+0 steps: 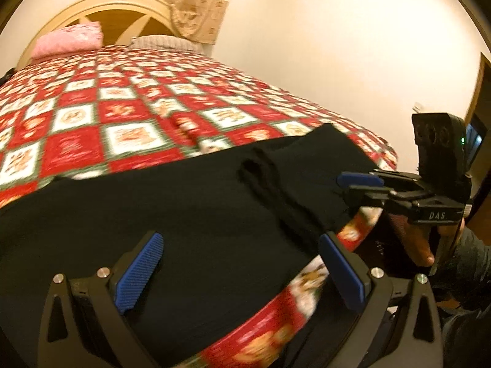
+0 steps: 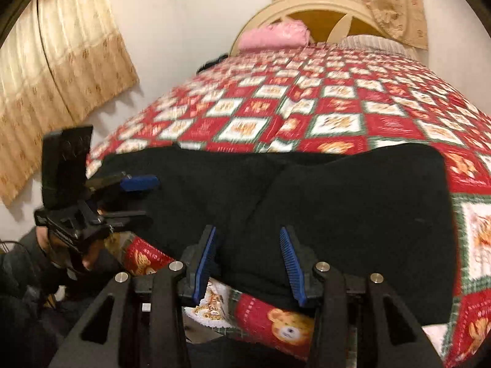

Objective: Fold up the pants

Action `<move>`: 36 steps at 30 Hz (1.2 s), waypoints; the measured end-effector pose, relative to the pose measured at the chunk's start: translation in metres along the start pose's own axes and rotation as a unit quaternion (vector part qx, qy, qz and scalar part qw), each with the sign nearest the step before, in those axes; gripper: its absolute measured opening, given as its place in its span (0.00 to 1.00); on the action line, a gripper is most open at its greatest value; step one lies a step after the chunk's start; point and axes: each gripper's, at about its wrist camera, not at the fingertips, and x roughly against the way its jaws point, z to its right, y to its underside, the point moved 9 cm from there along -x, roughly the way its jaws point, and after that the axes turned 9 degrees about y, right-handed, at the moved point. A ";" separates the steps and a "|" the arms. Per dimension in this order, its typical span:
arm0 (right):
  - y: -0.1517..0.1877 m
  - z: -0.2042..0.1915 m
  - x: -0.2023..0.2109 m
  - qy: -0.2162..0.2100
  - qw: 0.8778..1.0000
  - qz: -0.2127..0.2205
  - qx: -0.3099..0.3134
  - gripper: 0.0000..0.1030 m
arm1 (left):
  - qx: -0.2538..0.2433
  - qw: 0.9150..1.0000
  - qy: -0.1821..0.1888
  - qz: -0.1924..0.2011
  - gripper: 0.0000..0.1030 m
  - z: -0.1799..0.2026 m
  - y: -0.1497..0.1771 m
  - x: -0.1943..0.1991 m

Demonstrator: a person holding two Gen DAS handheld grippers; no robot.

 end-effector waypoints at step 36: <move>-0.007 0.097 0.062 0.030 0.973 0.171 -0.151 0.64 | 0.117 0.993 0.019 0.016 0.11 -0.014 -0.055 -0.005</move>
